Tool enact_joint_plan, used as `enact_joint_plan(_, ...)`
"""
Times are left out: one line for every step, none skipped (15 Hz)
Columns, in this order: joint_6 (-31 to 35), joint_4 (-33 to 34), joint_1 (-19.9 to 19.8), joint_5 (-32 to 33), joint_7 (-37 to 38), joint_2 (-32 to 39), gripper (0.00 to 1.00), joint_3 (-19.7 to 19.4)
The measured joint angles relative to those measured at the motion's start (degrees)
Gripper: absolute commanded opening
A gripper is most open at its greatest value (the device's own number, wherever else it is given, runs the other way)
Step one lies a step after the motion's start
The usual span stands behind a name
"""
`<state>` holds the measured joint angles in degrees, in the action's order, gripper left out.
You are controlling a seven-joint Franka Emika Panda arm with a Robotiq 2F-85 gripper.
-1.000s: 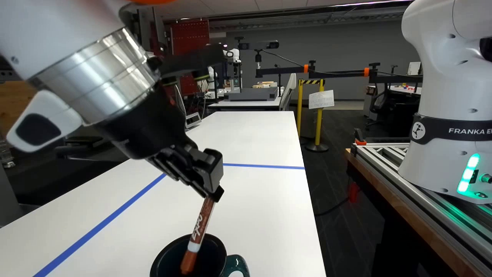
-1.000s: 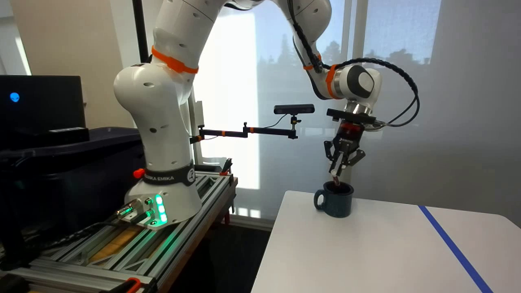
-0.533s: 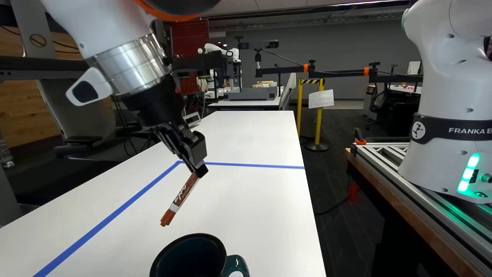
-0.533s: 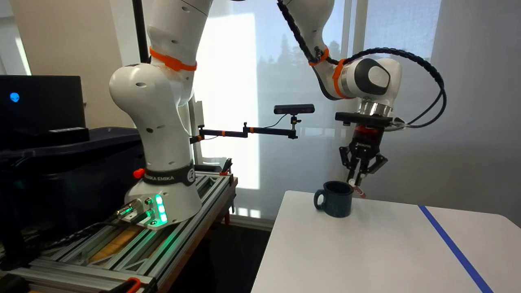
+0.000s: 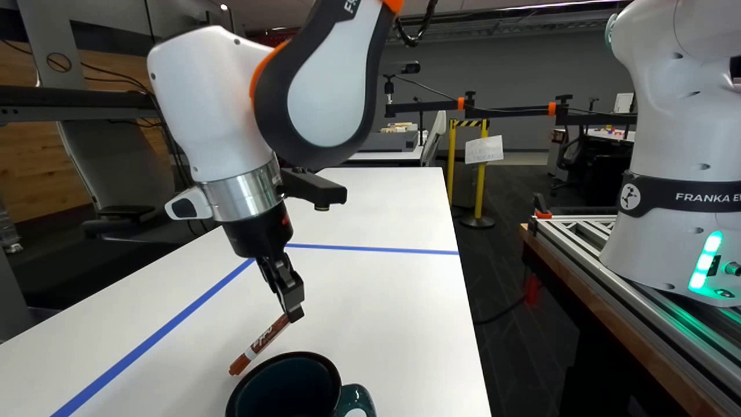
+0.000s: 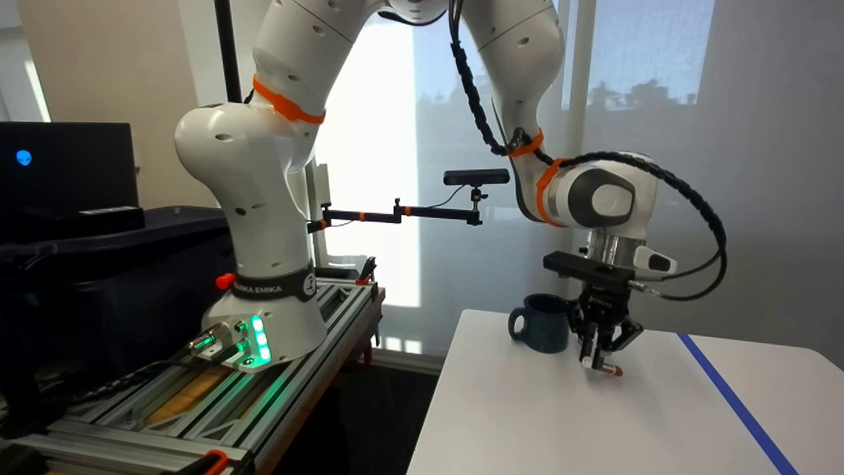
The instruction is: Take the marker out of the cup
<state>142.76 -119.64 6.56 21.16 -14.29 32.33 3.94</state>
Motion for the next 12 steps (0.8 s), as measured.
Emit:
enact_joint_plan(1.89, 0.07, 0.03, 0.11, 0.21, 1.44, 0.05, -0.48)
enact_joint_plan(3.31, 0.25, 0.11, 0.27, 0.36, 2.71, 0.05, -0.93)
enact_joint_plan(3.99, 0.54, 0.2, 0.32, 0.38, 3.79, 0.05, -1.27)
enact_joint_plan(4.04, 0.88, 0.22, 0.32, 0.38, 4.67, 0.05, -1.37)
enact_joint_plan(3.71, 1.26, 0.26, 0.32, 0.38, 5.35, 0.05, -1.37)
enact_joint_plan(2.97, 1.53, 0.28, 0.25, 0.38, 5.67, 0.05, -1.25)
enact_joint_plan(1.98, 1.78, 0.29, 0.14, 0.37, 5.68, 0.05, -1.02)
enact_joint_plan(0.5, 2.14, 0.29, -0.07, 0.36, 5.55, 0.46, -0.7)
enact_joint_plan(-1.81, 2.57, 0.33, -0.32, 0.36, 5.28, 0.48, -0.33)
enact_joint_plan(-4.23, 2.99, 0.41, -0.44, 0.36, 4.94, 0.53, 0.01)
enact_joint_plan(-7.04, 3.42, 0.58, -0.46, 0.36, 4.48, 0.62, 0.27)
enact_joint_plan(-9.39, 3.77, 0.82, -0.43, 0.36, 4.0, 0.69, 0.42)
